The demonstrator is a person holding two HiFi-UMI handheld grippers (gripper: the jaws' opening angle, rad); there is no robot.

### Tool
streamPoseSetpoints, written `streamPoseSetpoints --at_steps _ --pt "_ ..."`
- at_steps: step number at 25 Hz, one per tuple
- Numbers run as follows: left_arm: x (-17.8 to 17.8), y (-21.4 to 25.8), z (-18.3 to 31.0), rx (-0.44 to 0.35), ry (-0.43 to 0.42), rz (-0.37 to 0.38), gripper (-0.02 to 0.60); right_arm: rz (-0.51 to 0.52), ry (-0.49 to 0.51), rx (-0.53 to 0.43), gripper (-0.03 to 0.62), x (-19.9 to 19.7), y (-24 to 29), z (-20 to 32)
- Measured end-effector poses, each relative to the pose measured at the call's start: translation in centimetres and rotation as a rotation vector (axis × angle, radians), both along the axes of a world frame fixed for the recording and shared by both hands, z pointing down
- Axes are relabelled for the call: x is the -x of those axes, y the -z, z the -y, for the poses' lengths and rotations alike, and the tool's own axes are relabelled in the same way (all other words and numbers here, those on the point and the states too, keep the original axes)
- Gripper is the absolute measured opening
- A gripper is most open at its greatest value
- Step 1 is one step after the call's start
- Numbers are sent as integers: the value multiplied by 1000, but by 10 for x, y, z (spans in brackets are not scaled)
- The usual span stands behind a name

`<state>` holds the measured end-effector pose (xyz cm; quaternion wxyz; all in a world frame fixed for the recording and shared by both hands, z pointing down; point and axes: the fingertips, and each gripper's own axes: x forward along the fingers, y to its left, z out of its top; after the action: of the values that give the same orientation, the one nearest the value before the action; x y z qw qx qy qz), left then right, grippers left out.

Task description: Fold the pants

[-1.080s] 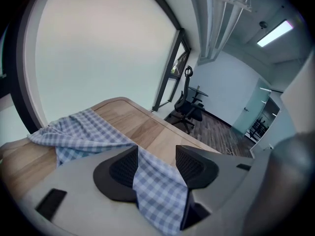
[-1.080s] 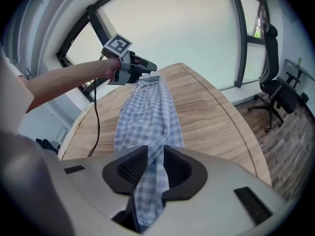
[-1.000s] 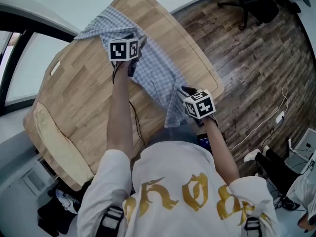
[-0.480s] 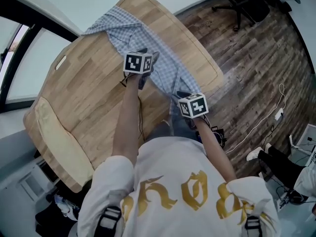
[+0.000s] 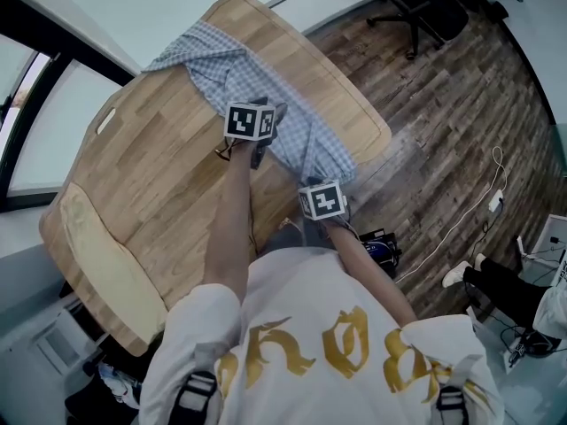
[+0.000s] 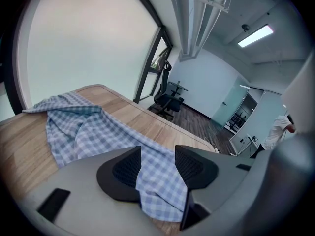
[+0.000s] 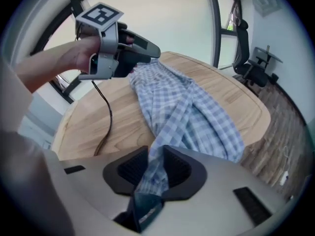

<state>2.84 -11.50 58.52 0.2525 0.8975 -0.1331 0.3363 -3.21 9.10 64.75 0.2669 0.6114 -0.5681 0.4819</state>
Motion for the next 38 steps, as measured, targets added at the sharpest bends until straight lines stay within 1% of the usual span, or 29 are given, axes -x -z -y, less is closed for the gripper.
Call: streamPoseSetpoints --at_steps 1,2,7,11,13,17,20,23,24,25,27,28,31,33,35,38 --pt "-1 1 0 0 -2 -2 231 -42 -2 17 72 -6 -2 -4" --pt "-2 1 0 0 -4 -4 230 -63 -1 24 37 -11 -1 -6" --pt "-8 1 -2 22 2 -22 230 12 -49 -33 31 -32 20 -13" --pt "-16 -6 -8 46 -17 -24 230 -21 -88 -59 30 -72 39 -24" --pt "-16 -11 -11 60 -21 -20 230 -47 -97 -58 30 -94 43 -29" --pt "-15 -19 -15 78 -26 -10 230 -98 -83 -10 29 -134 34 -38" --pt "-9 -20 -10 77 -7 -7 230 -181 -82 63 30 -164 7 -47" --pt "0 -19 -4 63 7 1 230 -238 -100 139 36 -180 -27 -61" --pt "4 -19 -1 57 10 5 230 -244 -105 148 58 -182 -31 -62" --pt "8 -19 4 51 18 8 230 -243 -108 142 59 -183 -31 -61" --pt "20 -19 16 48 51 4 230 -217 -122 109 104 -183 -26 -53" --pt "26 -19 23 50 70 0 230 -198 -136 88 115 -182 -22 -50" --pt "40 -15 42 48 114 -11 230 -151 -192 11 132 -184 -3 -36" --pt "51 -6 60 35 152 -29 232 -142 -206 -48 144 -186 17 -20" --pt "69 3 83 24 212 -55 230 -140 -190 -117 143 -182 39 5" --pt "108 16 117 11 312 -80 230 -149 -113 -244 105 -169 79 51"
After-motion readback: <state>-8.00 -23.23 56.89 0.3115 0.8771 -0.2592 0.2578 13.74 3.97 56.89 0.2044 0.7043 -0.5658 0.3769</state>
